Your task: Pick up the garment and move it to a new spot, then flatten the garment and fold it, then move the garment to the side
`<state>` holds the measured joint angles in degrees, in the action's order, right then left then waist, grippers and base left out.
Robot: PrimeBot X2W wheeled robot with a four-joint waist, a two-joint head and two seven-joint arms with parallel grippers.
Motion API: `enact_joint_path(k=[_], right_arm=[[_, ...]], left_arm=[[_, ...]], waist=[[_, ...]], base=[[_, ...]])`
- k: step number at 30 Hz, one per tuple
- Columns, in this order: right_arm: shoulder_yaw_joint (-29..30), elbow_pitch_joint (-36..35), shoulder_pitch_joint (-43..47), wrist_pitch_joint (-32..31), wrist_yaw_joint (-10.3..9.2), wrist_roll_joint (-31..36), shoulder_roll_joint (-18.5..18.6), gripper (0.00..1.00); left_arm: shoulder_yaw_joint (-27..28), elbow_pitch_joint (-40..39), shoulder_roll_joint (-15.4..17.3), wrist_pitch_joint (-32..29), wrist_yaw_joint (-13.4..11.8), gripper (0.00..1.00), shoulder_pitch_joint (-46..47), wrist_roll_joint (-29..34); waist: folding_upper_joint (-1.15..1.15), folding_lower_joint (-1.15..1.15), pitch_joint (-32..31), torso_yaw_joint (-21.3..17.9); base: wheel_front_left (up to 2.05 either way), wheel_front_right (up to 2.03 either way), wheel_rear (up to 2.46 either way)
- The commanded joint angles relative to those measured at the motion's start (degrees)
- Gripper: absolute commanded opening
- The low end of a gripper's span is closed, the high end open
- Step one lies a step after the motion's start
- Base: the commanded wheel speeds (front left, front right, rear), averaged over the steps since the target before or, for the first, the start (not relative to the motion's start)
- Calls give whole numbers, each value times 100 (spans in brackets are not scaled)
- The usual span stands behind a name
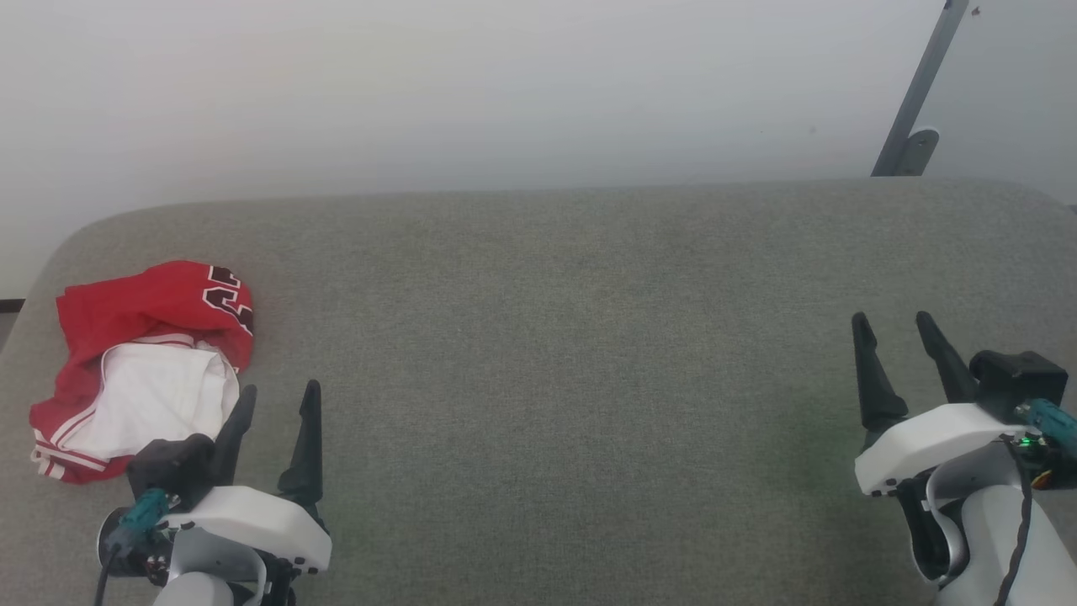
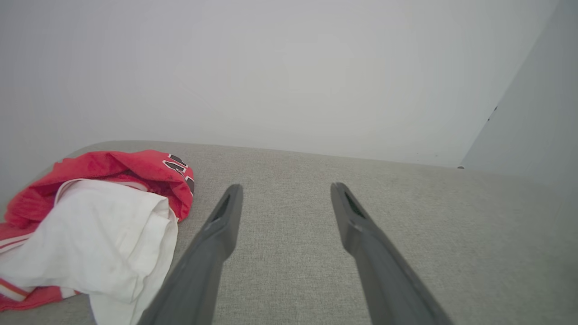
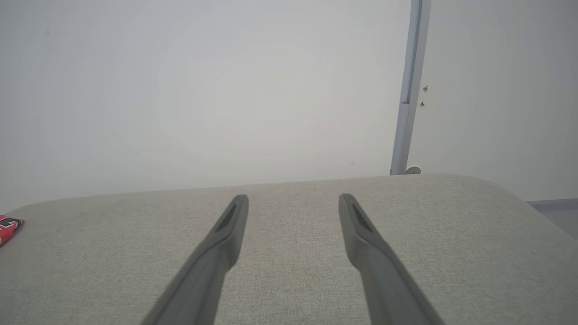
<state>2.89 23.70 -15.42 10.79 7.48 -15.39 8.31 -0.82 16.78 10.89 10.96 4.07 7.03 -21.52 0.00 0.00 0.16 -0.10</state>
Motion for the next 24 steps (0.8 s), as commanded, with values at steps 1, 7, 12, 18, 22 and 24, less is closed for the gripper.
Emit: enact_joint_path(k=[1, 7, 12, 18, 22, 24], right_arm=[[35, -28, -102, 78, 1, 140, 27, 100], [87, -9, -96, 156, 2, 346, 25, 100], [100, 15, -118, 203, 2, 454, 28, 100], [173, 43, -135, 266, 2, 636, 31, 100], [244, 42, -110, 310, 2, 731, 34, 100], [282, 37, -78, 338, 2, 779, 35, 100]], left_arm=[[28, 5, 4, 63, 55, 100, 28, 148], [74, 80, -54, 137, 134, 100, 30, 405], [115, 118, -101, 189, 186, 100, 38, 529], [171, 57, -138, 252, 263, 100, 61, 755], [190, 75, -153, 293, 277, 100, 100, 927], [197, 88, -162, 315, 291, 100, 110, 1033]], waist=[[0, 0, 0, 8], [0, 0, -5, 17], [0, 0, -10, 15], [0, 0, -1, 23], [0, 0, 10, 42], [0, 0, 14, 72]], base=[[0, 0, 0], [0, 0, 0], [0, 0, 0], [0, 0, 0], [0, 0, 0], [0, 0, 0]])
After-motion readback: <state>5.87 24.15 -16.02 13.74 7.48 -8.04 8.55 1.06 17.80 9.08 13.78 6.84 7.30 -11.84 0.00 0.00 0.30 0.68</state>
